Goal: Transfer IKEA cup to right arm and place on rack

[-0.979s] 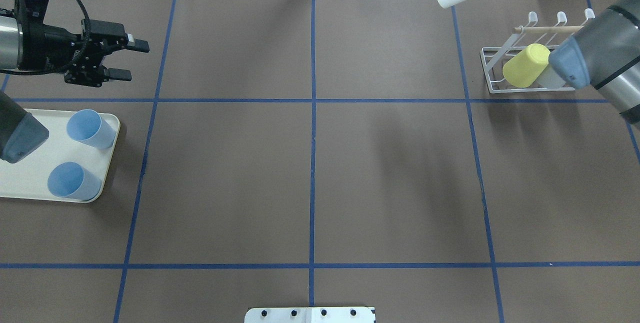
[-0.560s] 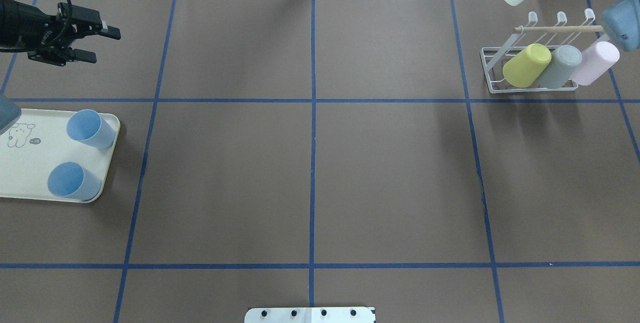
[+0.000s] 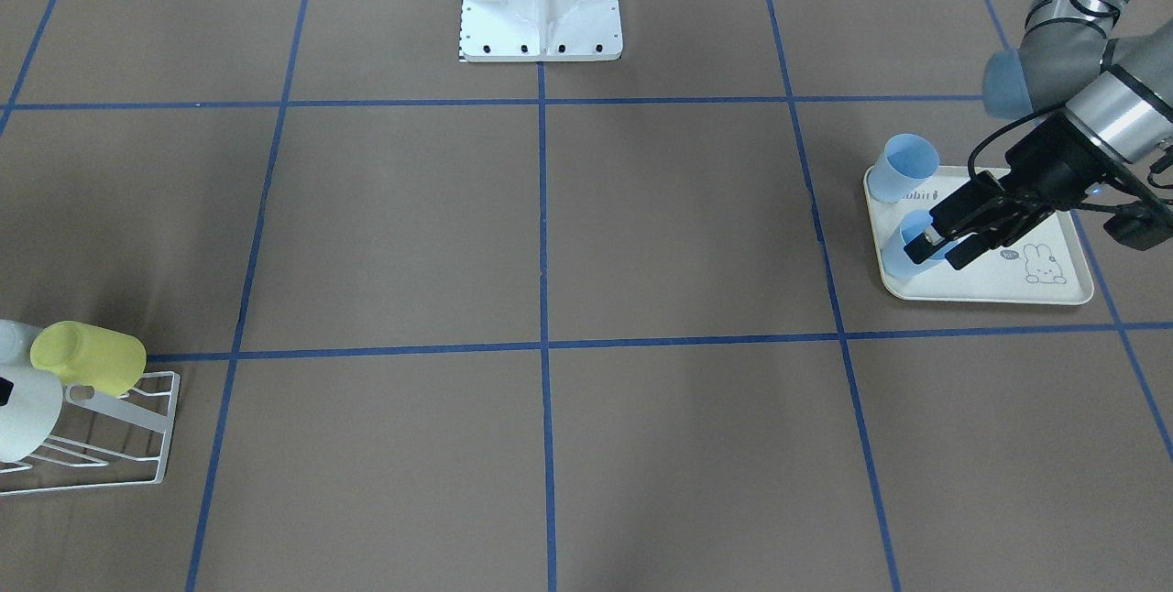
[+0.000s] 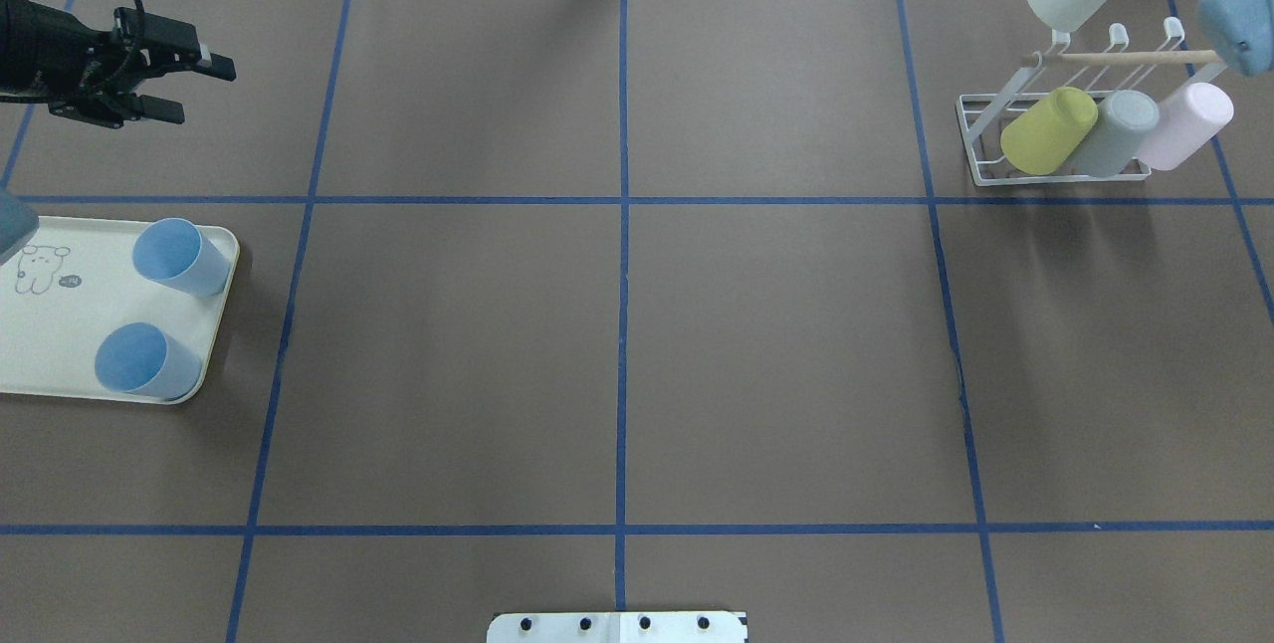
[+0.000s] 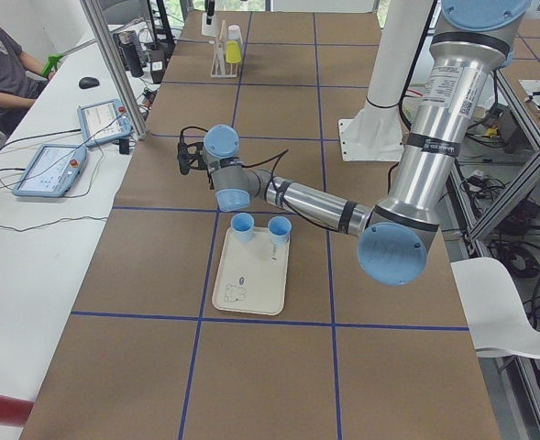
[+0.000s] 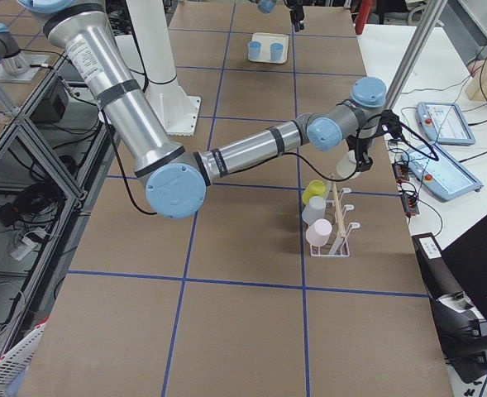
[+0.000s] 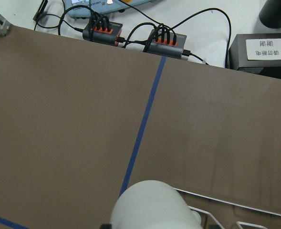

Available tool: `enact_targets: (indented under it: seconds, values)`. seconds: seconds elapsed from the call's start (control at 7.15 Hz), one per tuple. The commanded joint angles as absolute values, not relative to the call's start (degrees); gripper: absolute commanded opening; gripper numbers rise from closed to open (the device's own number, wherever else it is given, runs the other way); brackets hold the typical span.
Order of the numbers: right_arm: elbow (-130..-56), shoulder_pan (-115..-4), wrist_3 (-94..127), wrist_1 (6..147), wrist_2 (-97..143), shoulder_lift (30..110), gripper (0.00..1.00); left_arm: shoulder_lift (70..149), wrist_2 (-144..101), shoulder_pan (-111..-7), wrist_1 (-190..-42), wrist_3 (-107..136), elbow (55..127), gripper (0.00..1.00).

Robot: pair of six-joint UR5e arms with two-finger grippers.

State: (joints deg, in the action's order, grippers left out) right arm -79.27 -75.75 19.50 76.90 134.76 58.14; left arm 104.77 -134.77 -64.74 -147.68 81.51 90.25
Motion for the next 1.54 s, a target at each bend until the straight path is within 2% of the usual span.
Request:
enact_targets:
  seconds: [0.0, 0.28, 0.56, 0.7, 1.12, 1.4]
  values:
    - [-75.69, -75.41, 16.97, 77.43, 132.63, 57.13, 0.30, 104.77, -134.65, -64.78, -147.66, 81.47, 90.35, 1.00]
    - [-74.88, -74.28, 17.05, 77.17, 132.19, 57.83, 0.30, 104.77, -134.56, -64.78, -147.66, 81.47, 90.44, 1.00]
    - [-74.18, -72.78, 17.05, 77.17, 130.44, 57.83, 0.36, 104.77, -134.56, -64.78, -147.66, 81.47, 90.53, 1.00]
    - [-73.48, -72.77, 17.05, 77.17, 129.73, 57.83, 0.44, 104.50, -134.56, -64.78, -147.66, 81.47, 90.70, 1.00]
    - [-72.16, -71.81, 17.22, 77.08, 129.64, 57.31, 0.98, 103.63, -134.47, -65.04, -147.74, 81.13, 90.88, 1.00]
    - [-72.16, -71.89, 17.31, 77.17, 129.90, 57.22, 0.98, 101.17, -134.39, -65.13, -147.66, 76.41, 90.97, 1.00]
